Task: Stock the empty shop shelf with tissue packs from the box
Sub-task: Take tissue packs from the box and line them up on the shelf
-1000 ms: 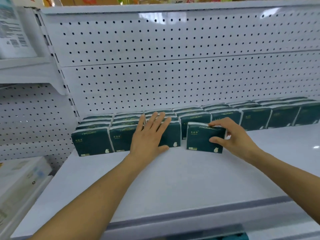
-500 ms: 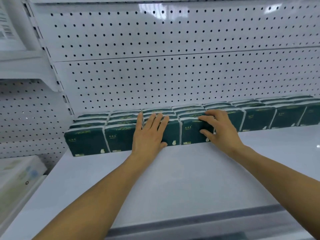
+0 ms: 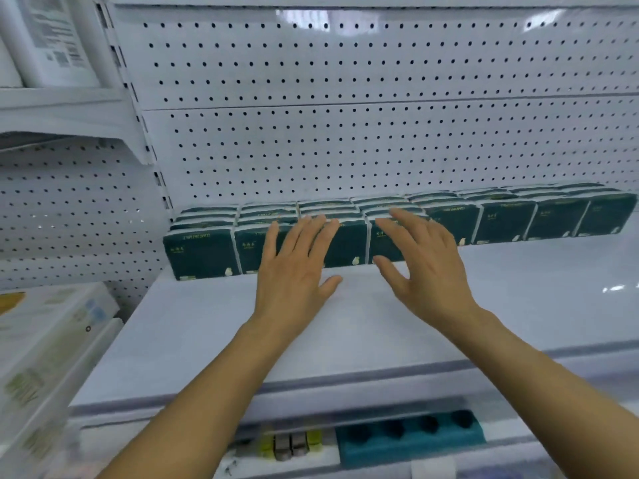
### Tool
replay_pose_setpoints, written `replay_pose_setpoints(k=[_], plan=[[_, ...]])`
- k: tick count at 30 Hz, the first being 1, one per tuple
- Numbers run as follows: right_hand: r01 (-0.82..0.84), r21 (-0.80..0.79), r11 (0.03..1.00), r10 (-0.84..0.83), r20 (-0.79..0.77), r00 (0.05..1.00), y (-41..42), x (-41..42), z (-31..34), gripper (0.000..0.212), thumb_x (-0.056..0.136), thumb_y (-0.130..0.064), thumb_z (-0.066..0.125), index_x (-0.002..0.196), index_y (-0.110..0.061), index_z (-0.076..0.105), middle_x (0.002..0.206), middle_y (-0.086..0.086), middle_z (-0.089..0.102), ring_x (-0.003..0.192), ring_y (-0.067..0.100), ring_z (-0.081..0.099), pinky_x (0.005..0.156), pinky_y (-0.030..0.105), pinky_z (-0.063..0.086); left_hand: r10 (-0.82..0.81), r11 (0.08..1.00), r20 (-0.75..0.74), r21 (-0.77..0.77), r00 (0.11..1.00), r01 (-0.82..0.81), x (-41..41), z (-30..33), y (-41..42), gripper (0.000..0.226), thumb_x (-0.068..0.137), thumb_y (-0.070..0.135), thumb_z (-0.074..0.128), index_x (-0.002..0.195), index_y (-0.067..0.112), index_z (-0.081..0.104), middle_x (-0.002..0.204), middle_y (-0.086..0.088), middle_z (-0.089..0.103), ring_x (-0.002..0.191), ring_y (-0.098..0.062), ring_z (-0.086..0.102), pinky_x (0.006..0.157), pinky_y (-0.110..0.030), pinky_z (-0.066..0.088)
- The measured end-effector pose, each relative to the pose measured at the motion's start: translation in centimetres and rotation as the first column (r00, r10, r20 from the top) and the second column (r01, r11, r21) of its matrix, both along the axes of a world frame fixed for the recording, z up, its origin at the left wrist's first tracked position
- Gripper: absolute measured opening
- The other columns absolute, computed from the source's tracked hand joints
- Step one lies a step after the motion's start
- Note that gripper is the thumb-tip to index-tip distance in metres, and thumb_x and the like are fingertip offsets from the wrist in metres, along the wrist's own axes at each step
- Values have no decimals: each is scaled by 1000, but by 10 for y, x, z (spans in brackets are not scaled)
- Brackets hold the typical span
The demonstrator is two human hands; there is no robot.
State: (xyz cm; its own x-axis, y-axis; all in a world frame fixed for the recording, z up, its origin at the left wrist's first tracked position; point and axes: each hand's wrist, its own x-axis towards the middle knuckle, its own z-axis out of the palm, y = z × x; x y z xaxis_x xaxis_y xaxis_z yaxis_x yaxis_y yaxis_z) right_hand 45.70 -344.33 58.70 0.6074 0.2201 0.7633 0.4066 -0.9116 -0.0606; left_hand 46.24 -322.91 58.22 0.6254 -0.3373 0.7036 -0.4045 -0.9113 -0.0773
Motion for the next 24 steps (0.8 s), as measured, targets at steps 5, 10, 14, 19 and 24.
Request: replay_pose_setpoints(k=[5, 10, 14, 19, 24], plan=[[-76, 32, 997, 75, 34, 997, 52, -88, -19, 44, 93, -37, 56, 132, -16, 56, 137, 8, 53, 122, 28, 51, 96, 41, 40, -13, 996, 2, -83, 1000, 13, -91, -15, 47, 67, 85, 44, 68, 142, 18, 45, 140, -4, 54, 128, -23, 51, 113, -54, 32], [-159, 59, 985, 161, -28, 987, 94, -168, -63, 43, 93, -34, 56, 131, -14, 55, 134, 11, 54, 115, 32, 55, 82, 44, 47, -36, 992, -46, -125, 998, 30, -203, -62, 108, 65, 89, 44, 63, 145, 16, 42, 142, -5, 52, 126, -23, 49, 107, -44, 37], [-221, 20, 975, 221, -201, 954, 130, -217, -121, 42, 93, -33, 55, 131, -15, 56, 131, 8, 56, 115, 30, 55, 81, 44, 48, 16, 987, -203, -153, 979, -48, -266, -121, 151, 63, 89, 45, 62, 143, 16, 47, 136, -3, 57, 118, -21, 54, 94, -34, 42], [-223, 25, 974, 207, -488, 848, 164, -250, -210, 36, 88, -32, 60, 123, -20, 60, 121, 1, 60, 106, 27, 59, 76, 41, 52, 99, 955, -620, -161, 778, -250, -309, -205, 190, 72, 90, 48, 63, 150, 25, 33, 143, 1, 50, 121, -22, 55, 87, -38, 52], [-252, -45, 967, 145, -715, 684, 179, -248, -281, 29, 83, -26, 70, 111, -21, 67, 104, 2, 65, 95, 29, 63, 69, 39, 52, 108, 924, -817, -127, 566, -360, -324, -276, 204, 60, 97, 51, 51, 149, 29, 33, 148, 3, 45, 126, -20, 49, 88, -33, 48]])
